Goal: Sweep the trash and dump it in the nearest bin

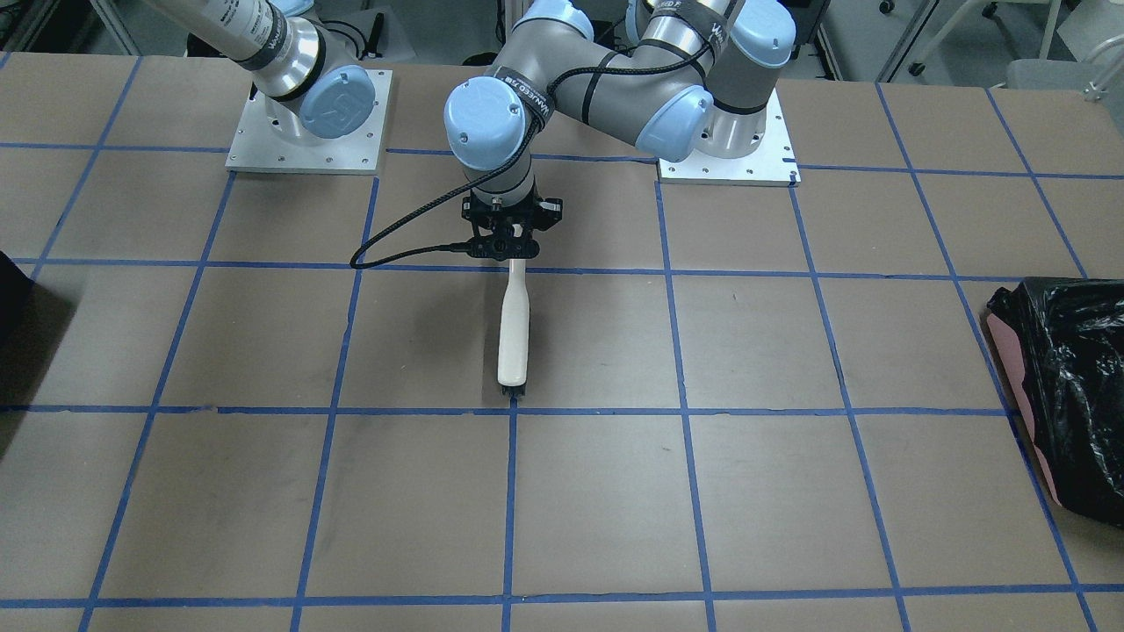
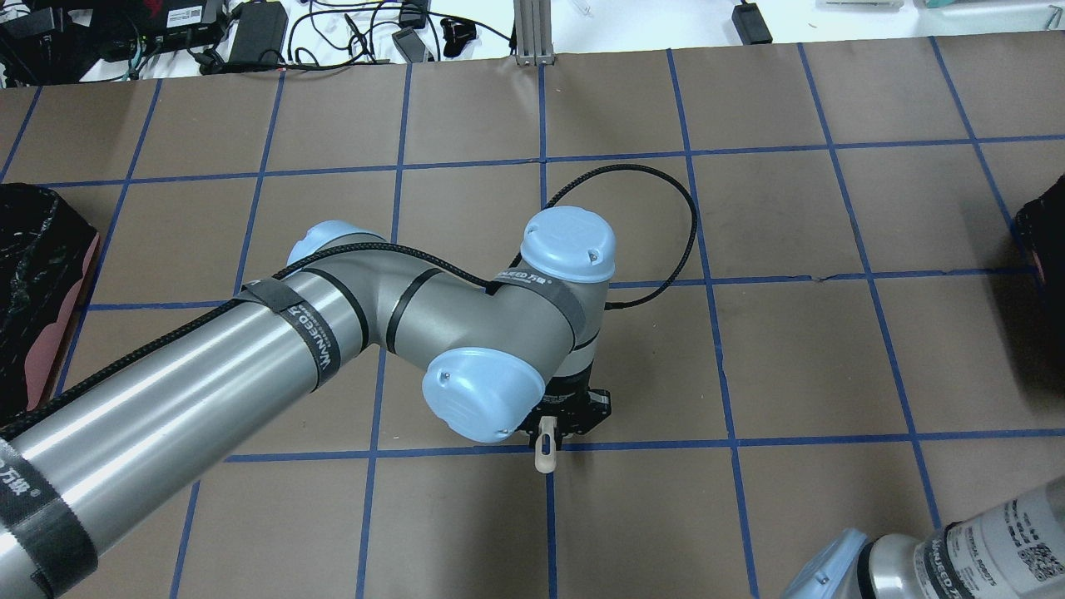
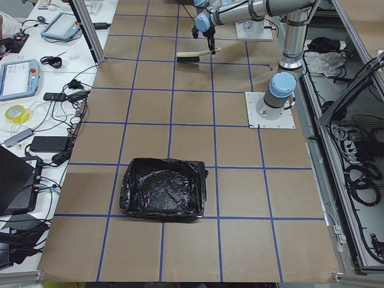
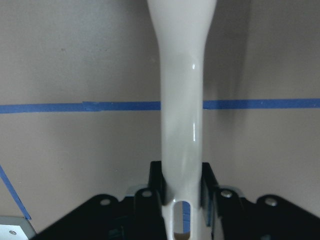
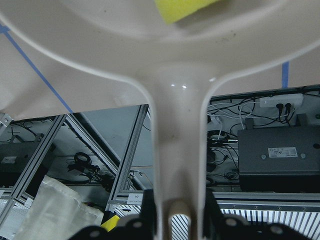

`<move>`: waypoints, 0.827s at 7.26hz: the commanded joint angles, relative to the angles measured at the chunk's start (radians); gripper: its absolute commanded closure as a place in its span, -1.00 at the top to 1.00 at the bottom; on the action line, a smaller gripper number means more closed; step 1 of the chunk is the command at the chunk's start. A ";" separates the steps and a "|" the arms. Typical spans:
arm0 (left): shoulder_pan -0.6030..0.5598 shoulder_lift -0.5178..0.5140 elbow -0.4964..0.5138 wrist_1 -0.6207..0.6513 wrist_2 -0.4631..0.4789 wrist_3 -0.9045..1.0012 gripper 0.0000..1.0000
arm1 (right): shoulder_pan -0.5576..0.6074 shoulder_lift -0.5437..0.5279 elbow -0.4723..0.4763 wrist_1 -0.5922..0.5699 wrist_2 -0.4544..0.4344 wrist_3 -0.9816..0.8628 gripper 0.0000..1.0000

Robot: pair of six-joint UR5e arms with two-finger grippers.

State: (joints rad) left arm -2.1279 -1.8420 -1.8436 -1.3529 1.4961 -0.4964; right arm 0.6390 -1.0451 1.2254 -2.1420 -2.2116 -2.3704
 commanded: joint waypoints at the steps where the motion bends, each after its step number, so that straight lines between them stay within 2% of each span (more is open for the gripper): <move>1: -0.013 -0.005 -0.002 -0.002 0.000 -0.002 -1.00 | 0.002 0.004 0.031 -0.100 -0.016 -0.001 -1.00; 5: -0.024 -0.005 -0.005 -0.003 0.009 0.002 -1.00 | 0.025 0.016 0.088 -0.295 -0.213 0.004 -1.00; 6: -0.024 -0.009 -0.005 -0.003 0.009 0.001 -1.00 | 0.037 0.017 0.089 -0.296 -0.224 0.004 -1.00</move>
State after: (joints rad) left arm -2.1517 -1.8483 -1.8481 -1.3555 1.5042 -0.4953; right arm 0.6615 -1.0328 1.3096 -2.4144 -2.4020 -2.3676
